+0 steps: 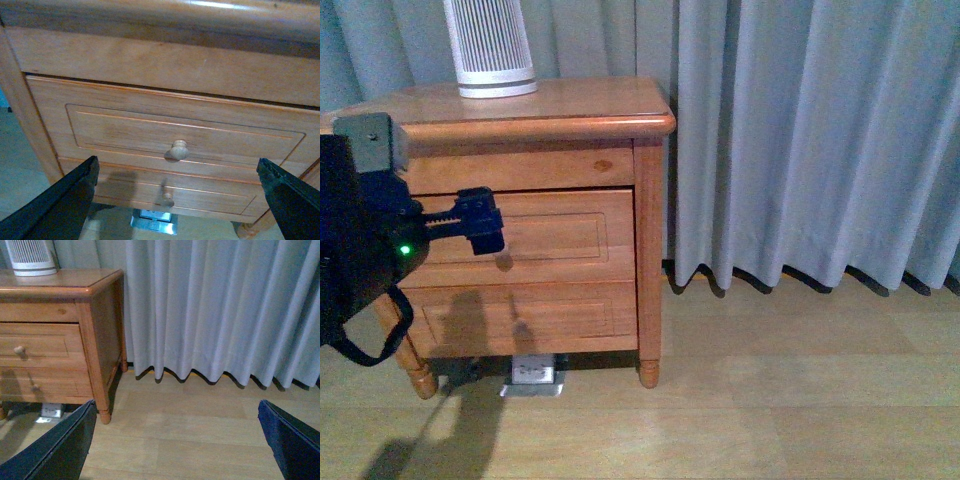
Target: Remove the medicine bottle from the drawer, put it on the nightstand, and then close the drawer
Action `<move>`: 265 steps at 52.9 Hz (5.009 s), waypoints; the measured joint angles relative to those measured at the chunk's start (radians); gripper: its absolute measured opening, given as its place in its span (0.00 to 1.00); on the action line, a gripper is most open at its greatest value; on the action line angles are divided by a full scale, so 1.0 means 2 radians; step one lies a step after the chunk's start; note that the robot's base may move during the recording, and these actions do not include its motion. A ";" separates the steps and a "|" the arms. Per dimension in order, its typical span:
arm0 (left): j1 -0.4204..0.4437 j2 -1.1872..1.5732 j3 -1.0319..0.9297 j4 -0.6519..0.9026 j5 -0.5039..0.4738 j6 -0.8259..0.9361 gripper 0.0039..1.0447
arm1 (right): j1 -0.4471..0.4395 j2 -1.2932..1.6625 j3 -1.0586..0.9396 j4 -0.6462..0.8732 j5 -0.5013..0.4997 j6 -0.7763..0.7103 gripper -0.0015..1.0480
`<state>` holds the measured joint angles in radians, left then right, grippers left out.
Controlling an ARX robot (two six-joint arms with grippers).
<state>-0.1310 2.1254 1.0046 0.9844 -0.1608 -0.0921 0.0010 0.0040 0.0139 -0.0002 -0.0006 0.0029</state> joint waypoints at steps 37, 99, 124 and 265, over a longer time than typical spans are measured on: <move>-0.007 0.222 0.263 -0.045 0.032 0.030 0.94 | 0.000 0.000 0.000 0.000 0.000 0.000 0.93; 0.008 0.264 0.341 -0.124 0.028 0.041 0.33 | 0.000 0.000 0.000 0.000 0.000 0.000 0.93; 0.006 0.251 0.302 -0.085 0.017 0.048 0.24 | 0.000 0.000 0.000 0.000 0.000 0.000 0.93; 0.062 -1.015 -0.445 -0.504 0.079 0.051 0.19 | 0.000 0.000 0.000 0.000 0.000 0.000 0.93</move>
<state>-0.0063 0.0956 0.1146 -0.0235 -0.0032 0.0097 0.0010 0.0040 0.0139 -0.0002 -0.0006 0.0029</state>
